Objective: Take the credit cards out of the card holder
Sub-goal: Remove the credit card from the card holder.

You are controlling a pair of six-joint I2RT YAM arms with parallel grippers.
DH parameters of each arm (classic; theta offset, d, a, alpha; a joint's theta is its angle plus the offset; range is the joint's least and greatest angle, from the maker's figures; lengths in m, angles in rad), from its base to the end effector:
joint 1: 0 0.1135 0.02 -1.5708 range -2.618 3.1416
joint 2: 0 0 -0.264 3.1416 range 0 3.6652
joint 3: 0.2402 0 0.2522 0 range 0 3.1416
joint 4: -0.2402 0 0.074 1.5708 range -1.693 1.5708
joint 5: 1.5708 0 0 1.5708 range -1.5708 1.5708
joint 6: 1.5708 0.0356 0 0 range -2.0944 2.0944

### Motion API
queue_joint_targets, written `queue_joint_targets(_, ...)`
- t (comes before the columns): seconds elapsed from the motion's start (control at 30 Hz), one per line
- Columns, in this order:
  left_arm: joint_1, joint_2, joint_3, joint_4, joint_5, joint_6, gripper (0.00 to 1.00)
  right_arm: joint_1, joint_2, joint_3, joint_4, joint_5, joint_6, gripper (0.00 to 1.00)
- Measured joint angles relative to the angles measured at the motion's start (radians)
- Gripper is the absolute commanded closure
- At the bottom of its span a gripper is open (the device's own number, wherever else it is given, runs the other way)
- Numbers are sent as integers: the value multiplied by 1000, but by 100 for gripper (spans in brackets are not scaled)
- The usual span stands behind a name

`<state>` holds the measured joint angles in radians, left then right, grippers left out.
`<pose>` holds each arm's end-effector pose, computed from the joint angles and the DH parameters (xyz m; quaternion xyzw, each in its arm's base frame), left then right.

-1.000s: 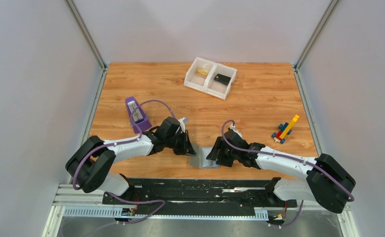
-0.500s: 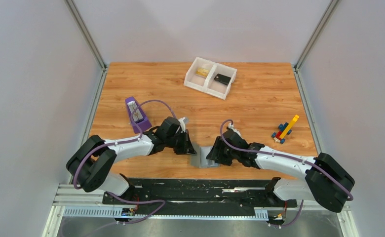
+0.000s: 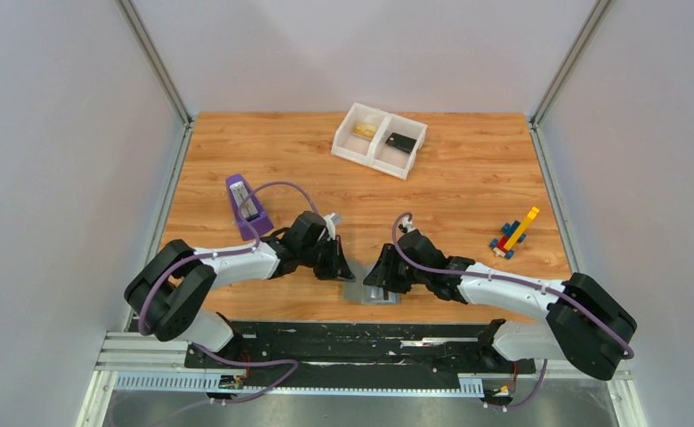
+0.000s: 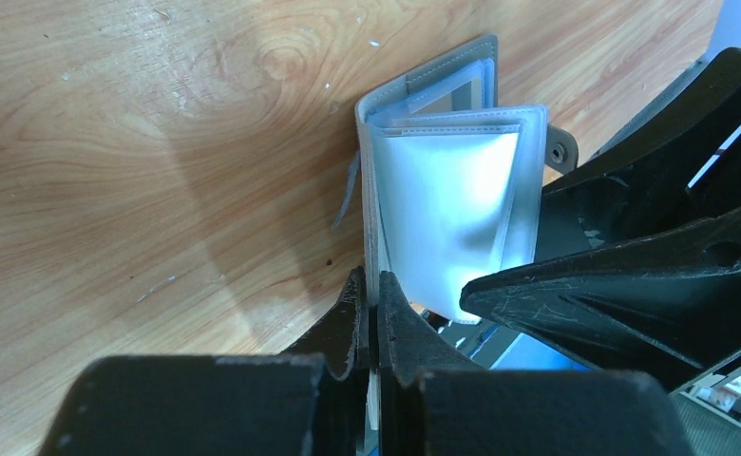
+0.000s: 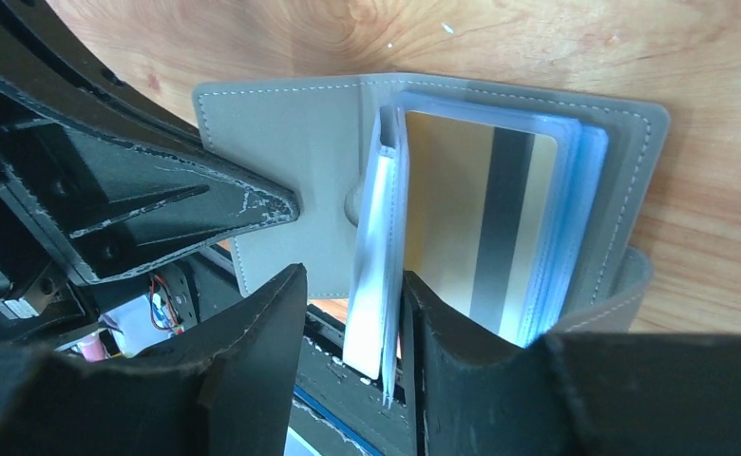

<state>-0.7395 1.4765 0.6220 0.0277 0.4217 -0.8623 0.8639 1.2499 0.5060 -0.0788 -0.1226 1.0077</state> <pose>0.1921 -0.1950 0.1526 0.0200 0.9139 -0.3909 0.1074 0.1474 0.1792 0.1622 0.0444 0.9283 0.3274 0.1704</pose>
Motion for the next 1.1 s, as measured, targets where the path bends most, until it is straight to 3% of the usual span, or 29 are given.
queue_joint_targets(0.1,0,3,0,0,6,0,99,0,0,0,7,-7,-7,62)
queue_joint_targets(0.3,0,3,0,-2,15,5,61,0,0,3,36,-35,-16,63)
queue_joint_targets(0.43,0,-2,0,-15,14,0,51,2,0,3,58,-37,-18,66)
queue_joint_targets(0.67,37,-57,0,-26,38,-14,44,3,0,3,88,-53,-28,63)
queue_joint_targets(1.1,88,-63,0,10,120,-30,41,8,58,3,148,-97,-44,70)
